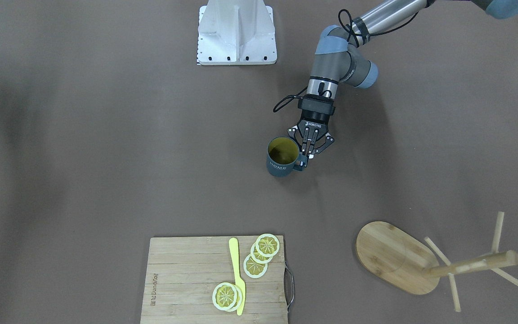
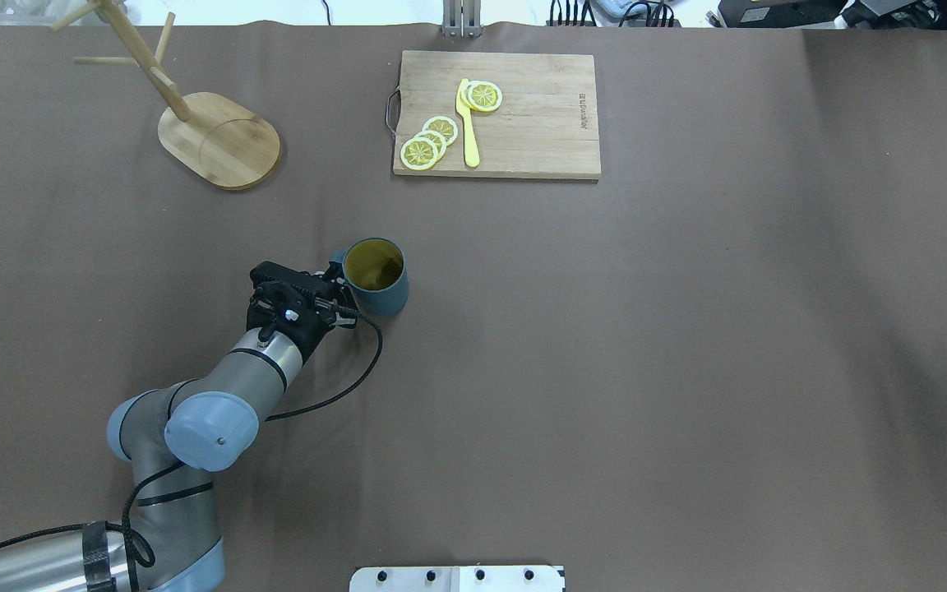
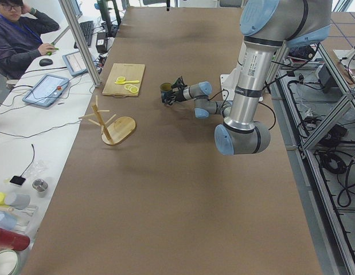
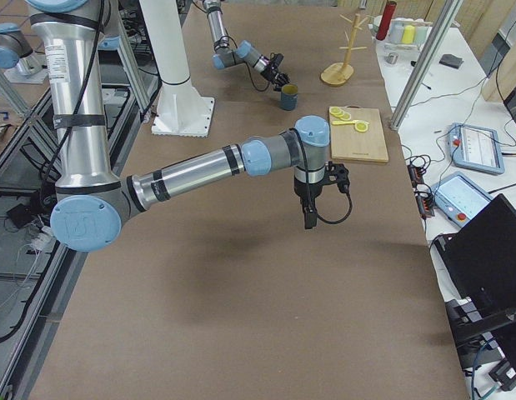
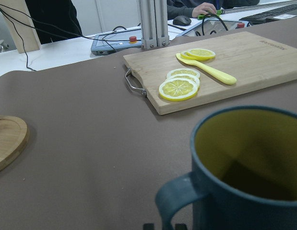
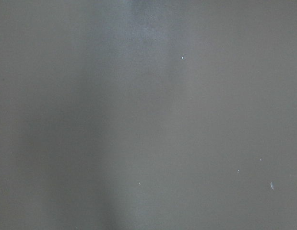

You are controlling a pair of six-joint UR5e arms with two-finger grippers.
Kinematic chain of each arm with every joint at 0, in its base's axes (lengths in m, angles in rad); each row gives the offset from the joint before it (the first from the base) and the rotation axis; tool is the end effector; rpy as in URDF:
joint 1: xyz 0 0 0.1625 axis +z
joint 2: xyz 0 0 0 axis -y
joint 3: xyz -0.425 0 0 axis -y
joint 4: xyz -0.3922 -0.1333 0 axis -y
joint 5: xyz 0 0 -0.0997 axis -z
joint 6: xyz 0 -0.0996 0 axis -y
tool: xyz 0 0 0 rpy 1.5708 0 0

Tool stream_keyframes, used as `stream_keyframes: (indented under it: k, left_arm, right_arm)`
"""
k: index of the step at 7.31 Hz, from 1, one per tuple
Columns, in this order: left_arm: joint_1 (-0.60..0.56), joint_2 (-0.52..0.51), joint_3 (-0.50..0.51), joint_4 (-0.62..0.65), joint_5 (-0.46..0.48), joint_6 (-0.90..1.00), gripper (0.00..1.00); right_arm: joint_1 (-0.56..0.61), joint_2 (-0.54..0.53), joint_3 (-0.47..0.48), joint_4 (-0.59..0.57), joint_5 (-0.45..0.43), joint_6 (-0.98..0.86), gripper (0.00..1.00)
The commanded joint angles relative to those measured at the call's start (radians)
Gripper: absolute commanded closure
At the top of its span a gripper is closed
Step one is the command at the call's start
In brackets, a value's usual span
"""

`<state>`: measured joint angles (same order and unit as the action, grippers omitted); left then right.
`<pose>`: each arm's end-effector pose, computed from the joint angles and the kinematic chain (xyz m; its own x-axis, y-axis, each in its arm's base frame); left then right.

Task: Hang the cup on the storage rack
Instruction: 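Reach the left gripper to the teal mug handle and grasp it, then lift the teal mug with the left gripper toward the wooden stand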

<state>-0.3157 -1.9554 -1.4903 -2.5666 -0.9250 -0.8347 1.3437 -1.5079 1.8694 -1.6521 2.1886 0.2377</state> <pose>0.5455 -0.3815 0.3642 0.7251 0.3272 -0.6059 0.4215 0.4850 0.7663 -0.0416 -0.5157 0.4984 0.7878 -0.1096 0.6061 0.0318 0.9900 0.1377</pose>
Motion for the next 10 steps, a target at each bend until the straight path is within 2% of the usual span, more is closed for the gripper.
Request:
stream_keyframes:
  k: [1, 2, 3, 5, 6, 8, 10]
  left_arm:
    - [-0.002, -0.017, -0.001, -0.004, 0.0, -0.006, 0.84]
    - [-0.003, -0.019, -0.001, -0.004, 0.0, -0.006, 0.86]
    - [-0.011, -0.03, -0.002, -0.007, -0.021, -0.014, 1.0]
    - [-0.037, -0.039, -0.014, -0.01, -0.092, -0.112, 1.0]
    - [-0.06, -0.048, -0.018, -0.061, -0.147, -0.141, 1.0]
    - [-0.097, -0.053, -0.025, -0.136, -0.272, -0.417, 1.0]
    - [-0.153, -0.066, -0.027, -0.207, -0.438, -0.698, 1.0]
  right_arm:
    - [0.0, 0.002, -0.001, 0.0, -0.003, 0.0, 0.0]
    - [0.0, 0.002, -0.001, 0.0, -0.003, 0.0, 0.0]
    - [0.0, 0.002, -0.001, 0.0, -0.003, 0.0, 0.0]
    - [0.0, 0.002, -0.001, 0.002, -0.004, 0.0, 0.0]
    - [0.0, 0.002, -0.001, 0.0, -0.004, 0.0, 0.0]
    - [0.0, 0.002, -0.001, 0.0, -0.006, 0.0, 0.0]
    - [0.0, 0.003, -0.001, 0.0, -0.006, 0.002, 0.0]
